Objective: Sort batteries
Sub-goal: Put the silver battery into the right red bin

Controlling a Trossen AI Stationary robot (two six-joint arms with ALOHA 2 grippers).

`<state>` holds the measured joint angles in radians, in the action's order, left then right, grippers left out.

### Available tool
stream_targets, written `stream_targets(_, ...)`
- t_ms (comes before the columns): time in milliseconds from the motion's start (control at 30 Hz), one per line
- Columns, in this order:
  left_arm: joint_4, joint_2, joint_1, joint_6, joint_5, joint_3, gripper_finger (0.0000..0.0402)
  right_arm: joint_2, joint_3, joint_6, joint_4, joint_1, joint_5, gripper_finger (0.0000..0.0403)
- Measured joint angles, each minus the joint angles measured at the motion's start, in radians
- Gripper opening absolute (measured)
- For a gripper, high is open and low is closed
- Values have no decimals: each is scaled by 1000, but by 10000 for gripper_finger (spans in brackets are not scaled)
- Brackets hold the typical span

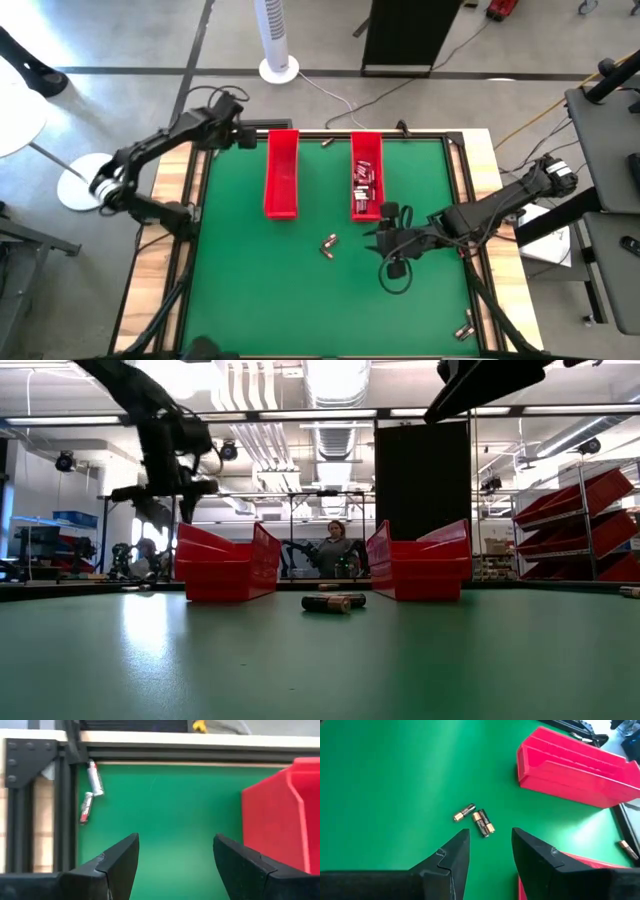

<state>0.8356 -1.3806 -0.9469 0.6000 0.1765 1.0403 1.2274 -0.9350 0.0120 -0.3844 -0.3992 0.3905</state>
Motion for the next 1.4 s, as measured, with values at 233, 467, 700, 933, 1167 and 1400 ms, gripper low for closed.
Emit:
stream_targets(233,74,-220,-53,-59,-14,110,233,-1,8,-27,-7,0,4,126)
stream_targets(467,119,-358,-122,-68,-13,165,233,-1,26,-101,-36,0,4,117)
stream_targets(700,99,-456,-177,-59,27,218,233,-1,62,-142,-37,0,4,121)
stream_targets(933,101,-542,-217,-49,32,299,233,-1,72,-175,-48,0,4,132)
stream_targets(1167,198,-671,-239,-44,104,389,233,-1,72,-195,-85,0,4,122)
stream_targets(1400,349,-740,-242,-90,104,468,231,-2,72,-125,-82,1,36,110)
